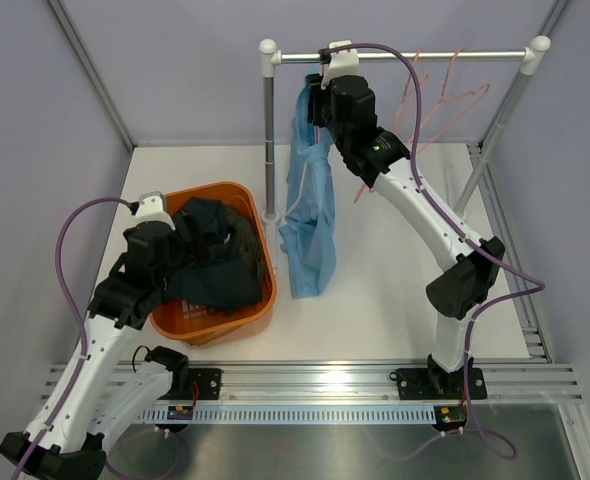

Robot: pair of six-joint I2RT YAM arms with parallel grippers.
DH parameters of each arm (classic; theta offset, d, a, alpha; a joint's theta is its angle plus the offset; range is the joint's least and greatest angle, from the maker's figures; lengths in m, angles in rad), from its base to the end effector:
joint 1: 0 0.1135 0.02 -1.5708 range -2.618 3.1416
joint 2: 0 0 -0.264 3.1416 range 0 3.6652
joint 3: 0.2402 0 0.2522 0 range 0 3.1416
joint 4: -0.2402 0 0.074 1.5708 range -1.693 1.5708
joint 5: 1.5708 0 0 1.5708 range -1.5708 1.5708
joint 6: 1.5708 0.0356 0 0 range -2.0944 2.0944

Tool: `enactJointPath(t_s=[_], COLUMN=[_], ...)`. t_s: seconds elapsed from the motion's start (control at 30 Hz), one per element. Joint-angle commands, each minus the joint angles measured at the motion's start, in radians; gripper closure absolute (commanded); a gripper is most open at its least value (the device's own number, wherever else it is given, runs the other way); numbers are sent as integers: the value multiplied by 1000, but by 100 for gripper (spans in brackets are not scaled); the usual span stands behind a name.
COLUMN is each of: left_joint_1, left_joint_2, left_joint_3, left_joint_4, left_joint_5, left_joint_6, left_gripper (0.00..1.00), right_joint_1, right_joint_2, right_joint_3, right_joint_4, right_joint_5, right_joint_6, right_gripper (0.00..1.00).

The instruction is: Remove the shorts from the hanger

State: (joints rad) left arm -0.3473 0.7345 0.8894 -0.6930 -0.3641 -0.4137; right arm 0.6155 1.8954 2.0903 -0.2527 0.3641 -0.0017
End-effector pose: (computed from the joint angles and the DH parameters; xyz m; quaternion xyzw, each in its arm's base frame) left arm 0.1444 -0.0388 0.3325 -0.1177 0.8518 -0.0341 0.5093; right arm 0.3666 0.2437 0.4638 -0.0988 0.7192 0.0784 0.6833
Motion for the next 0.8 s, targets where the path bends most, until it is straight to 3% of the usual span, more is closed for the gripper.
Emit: enactJointPath(t_s=[0.0, 0.03, 0.17, 0.2, 0.77], left_joint_1=[4, 4, 2, 4, 4], left_joint_2=[-6, -6, -4, -7, -4], left_joint_3=[-12, -12, -12, -12, -12], left_joint_4=[47, 49, 49, 49, 52], left_joint_5=[22, 24, 24, 25, 28], left_joint_6=[16, 16, 16, 16, 18], left_gripper=[1, 1, 1, 1, 1], right_joint_1=[9, 9, 9, 9, 9], right_joint_2=[-52, -50, -65, -73, -228], right_joint_3=[-3, 0, -10, -21, -16], right_joint_4=[58, 56, 59, 62, -28], right_joint_5=[44, 42, 50, 50, -42], right_joint_6=[-26, -29, -37, -40, -73], right_gripper=[60, 71, 98, 100, 100])
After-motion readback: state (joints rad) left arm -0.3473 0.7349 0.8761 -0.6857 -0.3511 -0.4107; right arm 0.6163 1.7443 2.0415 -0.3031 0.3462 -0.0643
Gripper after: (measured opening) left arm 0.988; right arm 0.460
